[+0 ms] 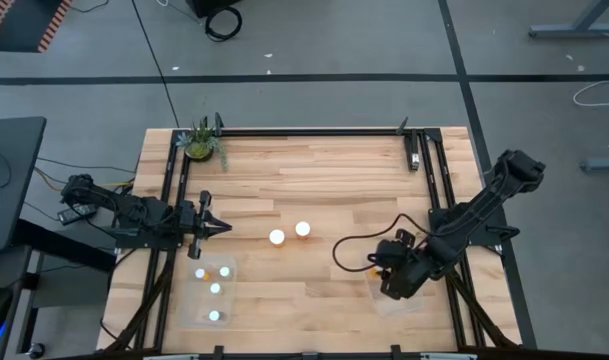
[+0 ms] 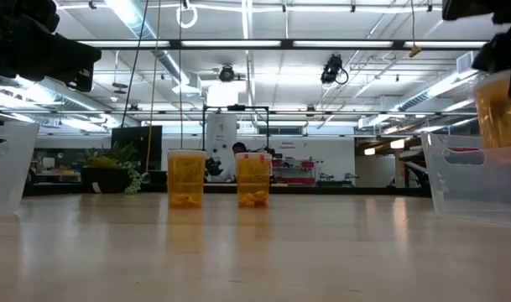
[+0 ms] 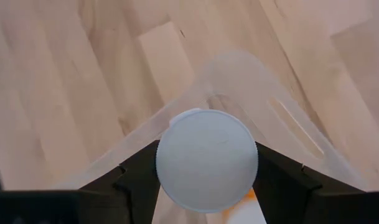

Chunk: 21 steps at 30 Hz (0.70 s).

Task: Pick and place medicine bottles into bin by pill shape (circle, oval)
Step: Put the large orange pill bottle into the right transparent bin

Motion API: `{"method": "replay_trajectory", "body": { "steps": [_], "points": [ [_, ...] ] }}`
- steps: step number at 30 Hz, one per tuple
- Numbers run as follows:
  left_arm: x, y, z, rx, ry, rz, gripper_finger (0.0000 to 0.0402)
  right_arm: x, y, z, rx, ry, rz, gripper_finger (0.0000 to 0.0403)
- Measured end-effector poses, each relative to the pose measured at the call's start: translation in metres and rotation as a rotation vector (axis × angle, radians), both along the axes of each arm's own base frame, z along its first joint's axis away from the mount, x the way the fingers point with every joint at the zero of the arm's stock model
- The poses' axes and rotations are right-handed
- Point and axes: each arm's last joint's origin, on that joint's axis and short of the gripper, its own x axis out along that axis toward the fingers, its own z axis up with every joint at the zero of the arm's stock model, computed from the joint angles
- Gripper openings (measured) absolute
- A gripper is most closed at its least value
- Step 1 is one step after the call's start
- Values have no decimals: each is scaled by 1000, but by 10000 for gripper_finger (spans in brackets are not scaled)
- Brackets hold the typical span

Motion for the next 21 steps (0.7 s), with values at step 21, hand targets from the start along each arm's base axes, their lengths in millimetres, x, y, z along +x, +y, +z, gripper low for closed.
{"method": "replay_trajectory", "body": {
  "steps": [21],
  "points": [
    [0,0,0,0,0,0,27,16,11,-41,-93,94,37,258]
  ]
}}
